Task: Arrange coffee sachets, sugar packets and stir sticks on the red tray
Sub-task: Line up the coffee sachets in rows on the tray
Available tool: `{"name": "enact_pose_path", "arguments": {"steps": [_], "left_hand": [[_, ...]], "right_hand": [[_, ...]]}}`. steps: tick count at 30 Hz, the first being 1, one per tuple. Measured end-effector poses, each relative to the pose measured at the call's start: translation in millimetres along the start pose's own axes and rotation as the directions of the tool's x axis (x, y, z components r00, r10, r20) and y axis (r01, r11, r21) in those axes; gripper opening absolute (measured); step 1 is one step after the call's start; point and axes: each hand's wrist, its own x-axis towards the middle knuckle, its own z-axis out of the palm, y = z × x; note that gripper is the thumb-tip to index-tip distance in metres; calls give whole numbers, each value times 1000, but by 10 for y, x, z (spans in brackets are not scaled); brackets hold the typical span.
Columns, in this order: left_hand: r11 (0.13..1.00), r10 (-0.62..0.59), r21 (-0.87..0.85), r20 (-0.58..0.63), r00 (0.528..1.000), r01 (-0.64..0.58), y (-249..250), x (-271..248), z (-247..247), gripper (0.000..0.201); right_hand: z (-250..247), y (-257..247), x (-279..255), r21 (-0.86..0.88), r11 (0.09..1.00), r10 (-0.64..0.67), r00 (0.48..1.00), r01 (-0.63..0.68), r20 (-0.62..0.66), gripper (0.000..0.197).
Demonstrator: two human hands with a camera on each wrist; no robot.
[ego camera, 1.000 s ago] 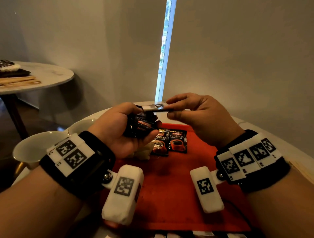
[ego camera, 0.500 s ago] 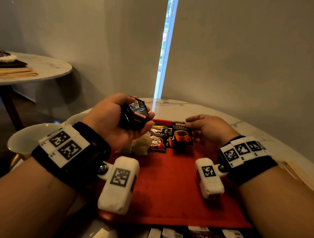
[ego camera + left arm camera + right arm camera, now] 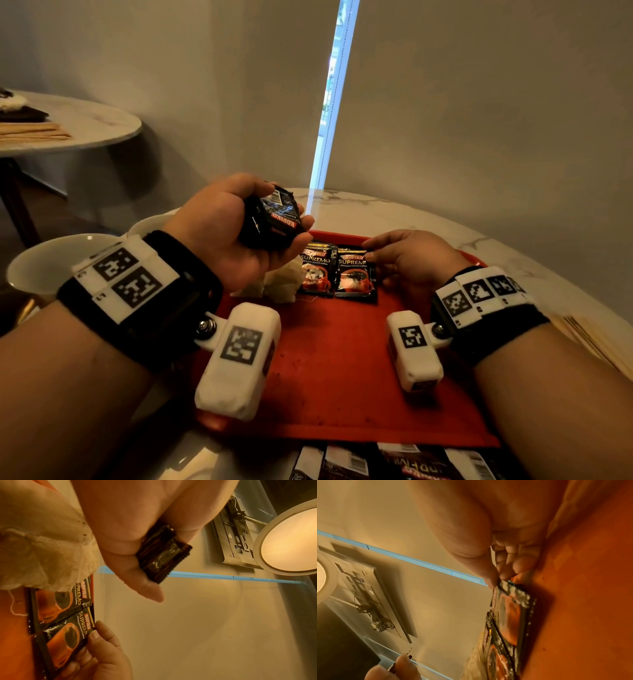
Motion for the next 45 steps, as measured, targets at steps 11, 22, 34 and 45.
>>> {"name": "enact_pose_path", "arguments": {"steps": [11, 22, 34, 45], "left_hand": [[1000, -5, 4, 2, 1000, 5, -9, 1, 8, 50], [1000, 1, 5, 4, 1000, -1, -11, -4, 12, 51], [1000, 6, 0, 8, 1000, -6, 2, 5, 1, 49], [1000, 3, -3, 15, 1000, -3, -6, -10, 1, 47]], "right_hand": [[2, 18, 22, -52, 998, -21, 999, 20, -26, 17], [-3, 8, 28, -34, 999, -31, 997, 29, -71, 6], [64, -152, 22, -18, 998, 55, 991, -57, -119, 40], [125, -140, -1, 16, 1000, 24, 997, -23, -70, 38]]}}
